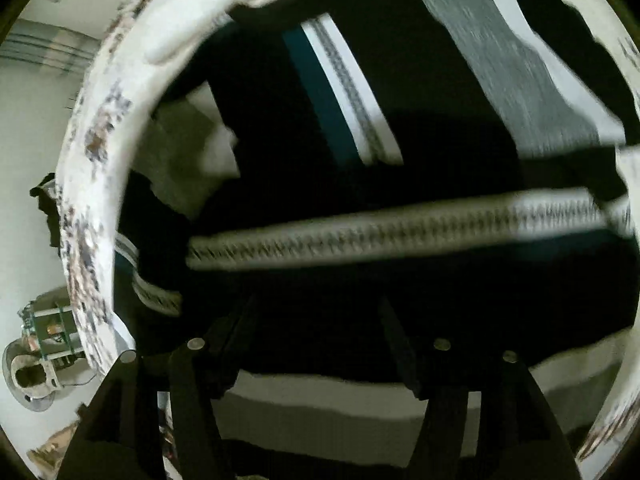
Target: Fold small clothes
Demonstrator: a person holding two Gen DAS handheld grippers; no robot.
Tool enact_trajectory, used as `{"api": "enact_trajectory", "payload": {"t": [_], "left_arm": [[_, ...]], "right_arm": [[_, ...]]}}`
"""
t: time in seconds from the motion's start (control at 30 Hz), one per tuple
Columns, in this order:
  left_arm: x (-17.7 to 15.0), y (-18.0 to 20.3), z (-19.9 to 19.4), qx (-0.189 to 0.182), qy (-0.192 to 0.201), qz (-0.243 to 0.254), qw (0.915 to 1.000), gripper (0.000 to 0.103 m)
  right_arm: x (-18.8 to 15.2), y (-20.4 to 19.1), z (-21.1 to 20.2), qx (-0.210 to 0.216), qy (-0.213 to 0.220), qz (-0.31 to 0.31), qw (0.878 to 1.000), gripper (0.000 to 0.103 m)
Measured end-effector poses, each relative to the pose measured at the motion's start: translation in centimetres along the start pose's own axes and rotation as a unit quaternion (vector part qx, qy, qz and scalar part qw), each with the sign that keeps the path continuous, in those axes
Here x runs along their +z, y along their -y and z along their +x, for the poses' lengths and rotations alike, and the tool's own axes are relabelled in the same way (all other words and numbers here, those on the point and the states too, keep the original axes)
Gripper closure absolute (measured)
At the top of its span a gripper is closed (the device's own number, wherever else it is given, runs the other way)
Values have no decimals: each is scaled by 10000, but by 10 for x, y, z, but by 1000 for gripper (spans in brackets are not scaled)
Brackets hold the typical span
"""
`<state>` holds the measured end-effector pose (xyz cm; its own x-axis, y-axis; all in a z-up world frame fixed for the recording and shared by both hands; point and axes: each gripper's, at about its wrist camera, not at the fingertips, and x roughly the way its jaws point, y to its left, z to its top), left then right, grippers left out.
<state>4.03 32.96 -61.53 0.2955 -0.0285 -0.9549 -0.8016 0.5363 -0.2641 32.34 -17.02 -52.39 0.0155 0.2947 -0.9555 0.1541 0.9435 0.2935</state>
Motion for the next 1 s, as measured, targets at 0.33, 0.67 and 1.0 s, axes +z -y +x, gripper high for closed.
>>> {"api": "enact_trajectory", "payload": {"t": [0.33, 0.67, 1.0], "left_arm": [[135, 30, -56, -694, 1203, 439, 9893, 97], [195, 5, -10, -1293, 409, -328, 9902, 81], [130, -70, 14, -2243, 351, -2222, 9482, 29]], "right_arm": [[-28, -55, 33, -135, -8, -323, 9994, 38], [0, -102, 51, -229, 106, -360, 9990, 36], [-2, -92, 51, -55, 63, -136, 9999, 36]]}}
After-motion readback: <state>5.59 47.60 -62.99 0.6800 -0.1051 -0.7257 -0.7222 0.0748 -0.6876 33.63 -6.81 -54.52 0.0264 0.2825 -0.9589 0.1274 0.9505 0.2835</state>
